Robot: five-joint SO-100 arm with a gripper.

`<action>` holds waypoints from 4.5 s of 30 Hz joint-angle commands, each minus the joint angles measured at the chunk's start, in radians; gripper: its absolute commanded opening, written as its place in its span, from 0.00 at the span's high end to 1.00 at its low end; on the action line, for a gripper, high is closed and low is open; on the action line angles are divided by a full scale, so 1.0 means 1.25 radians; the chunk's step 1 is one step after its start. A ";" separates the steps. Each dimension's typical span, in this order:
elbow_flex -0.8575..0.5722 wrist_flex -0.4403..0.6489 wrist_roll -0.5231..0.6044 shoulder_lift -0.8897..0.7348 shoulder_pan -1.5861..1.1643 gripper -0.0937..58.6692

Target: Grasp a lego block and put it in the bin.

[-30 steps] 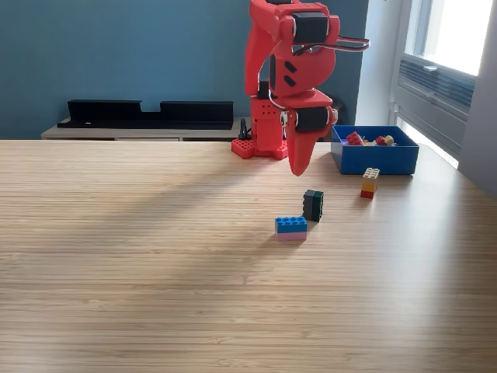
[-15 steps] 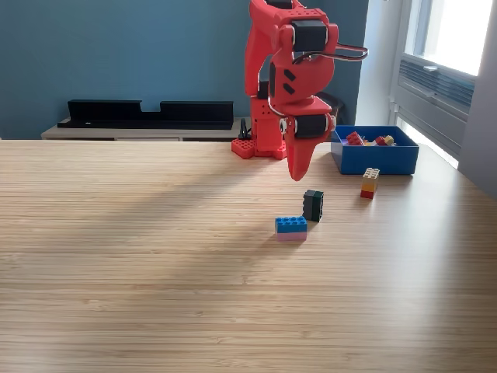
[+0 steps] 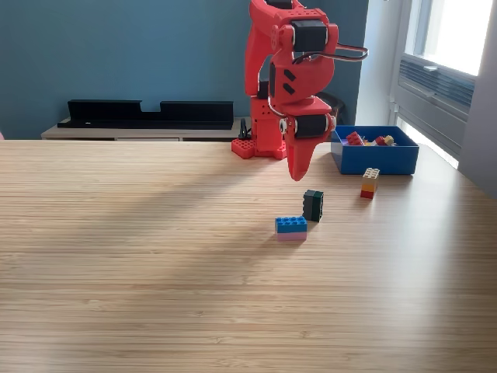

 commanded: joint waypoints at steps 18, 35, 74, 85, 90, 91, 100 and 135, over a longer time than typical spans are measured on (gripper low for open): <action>0.001 -0.031 -0.016 0.020 -0.178 0.81; 0.004 0.048 -0.118 0.020 -0.412 0.31; 0.178 -0.185 -0.244 0.004 -0.458 0.73; 0.064 -0.103 -0.114 0.004 -0.417 1.00; -0.005 0.032 -0.023 0.012 -0.438 1.00; 0.000 0.047 -0.018 0.013 -0.445 1.00; 0.020 0.136 -0.038 0.021 -0.514 1.00; -0.337 0.315 -0.076 0.005 -0.936 1.00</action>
